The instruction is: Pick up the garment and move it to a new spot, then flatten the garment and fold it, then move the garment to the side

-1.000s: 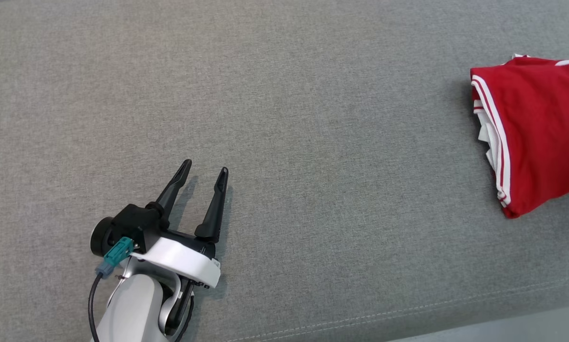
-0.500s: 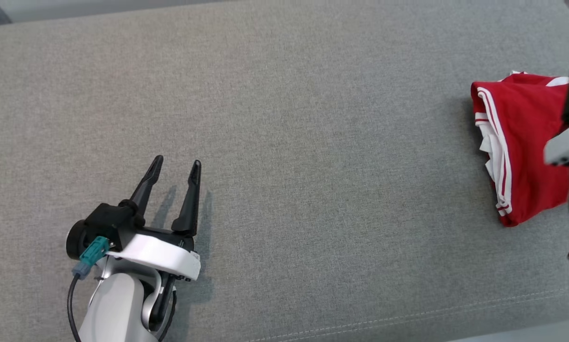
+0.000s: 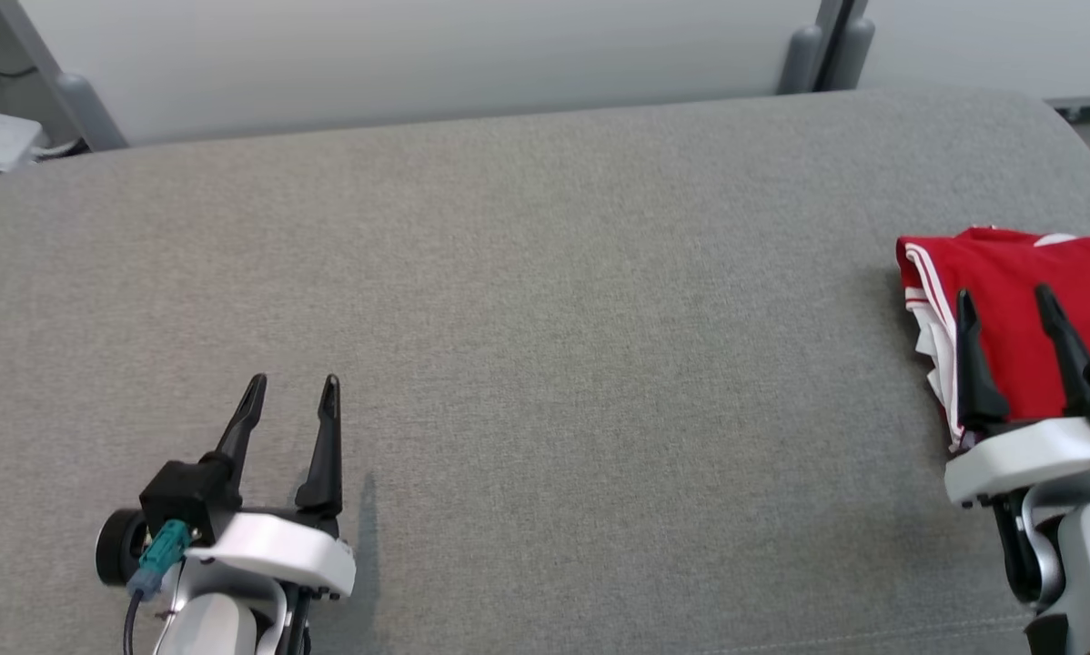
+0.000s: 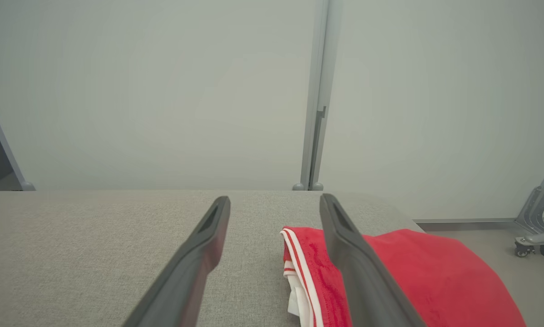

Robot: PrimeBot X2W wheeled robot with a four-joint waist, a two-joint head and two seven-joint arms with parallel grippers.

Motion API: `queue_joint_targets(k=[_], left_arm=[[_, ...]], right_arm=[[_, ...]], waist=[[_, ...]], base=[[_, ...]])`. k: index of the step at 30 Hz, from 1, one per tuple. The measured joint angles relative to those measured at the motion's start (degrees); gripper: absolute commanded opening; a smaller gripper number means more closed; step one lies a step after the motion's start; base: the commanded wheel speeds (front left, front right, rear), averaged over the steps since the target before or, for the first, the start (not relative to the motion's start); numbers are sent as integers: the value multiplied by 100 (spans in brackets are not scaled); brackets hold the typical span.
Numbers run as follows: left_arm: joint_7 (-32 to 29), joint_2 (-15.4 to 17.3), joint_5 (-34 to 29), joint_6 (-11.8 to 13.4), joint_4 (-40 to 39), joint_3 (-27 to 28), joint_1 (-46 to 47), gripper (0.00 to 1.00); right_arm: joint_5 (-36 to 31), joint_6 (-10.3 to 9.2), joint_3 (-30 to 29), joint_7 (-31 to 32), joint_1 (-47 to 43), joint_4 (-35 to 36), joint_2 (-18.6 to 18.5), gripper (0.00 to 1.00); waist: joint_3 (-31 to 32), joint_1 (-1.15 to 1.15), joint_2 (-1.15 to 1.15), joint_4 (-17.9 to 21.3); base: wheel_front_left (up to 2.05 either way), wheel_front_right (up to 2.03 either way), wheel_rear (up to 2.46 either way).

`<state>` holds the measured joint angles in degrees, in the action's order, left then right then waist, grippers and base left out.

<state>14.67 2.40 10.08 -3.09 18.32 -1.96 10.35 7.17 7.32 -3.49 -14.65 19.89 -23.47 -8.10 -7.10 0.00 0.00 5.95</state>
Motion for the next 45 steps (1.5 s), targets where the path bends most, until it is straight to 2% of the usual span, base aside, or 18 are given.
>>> queue_joint_targets(k=[11, 26, 27, 33, 45], left_arm=[[-1, 4, -19, 334, 13, 60, -621, 100], [-1, 7, -49, 367, 16, 125, -790, 100], [-1, 7, -47, 328, -13, 129, -790, 0], [-20, -63, -23, 328, 397, 96, -1035, 0], [-255, -98, 750, 308, 386, 120, -1057, 0]], right_arm=[[7, 0, 16, 0, -773, 176, 16, 100], [-21, 0, 27, 0, -1021, 211, 110, 100], [-21, 0, 27, 0, -1020, 213, 120, 0], [0, -1, 40, 26, -1380, -159, 331, 0], [770, -1, 16, 234, -1433, -121, 371, 0]], waist=[[588, 0, 0, -371], [749, 0, 0, -513], [742, 0, 0, -512], [742, 0, 0, -513], [739, 2, 0, -521]], base=[[0, 0, 0], [0, 0, 0], [0, 0, 0], [0, 0, 0], [0, 0, 0]])
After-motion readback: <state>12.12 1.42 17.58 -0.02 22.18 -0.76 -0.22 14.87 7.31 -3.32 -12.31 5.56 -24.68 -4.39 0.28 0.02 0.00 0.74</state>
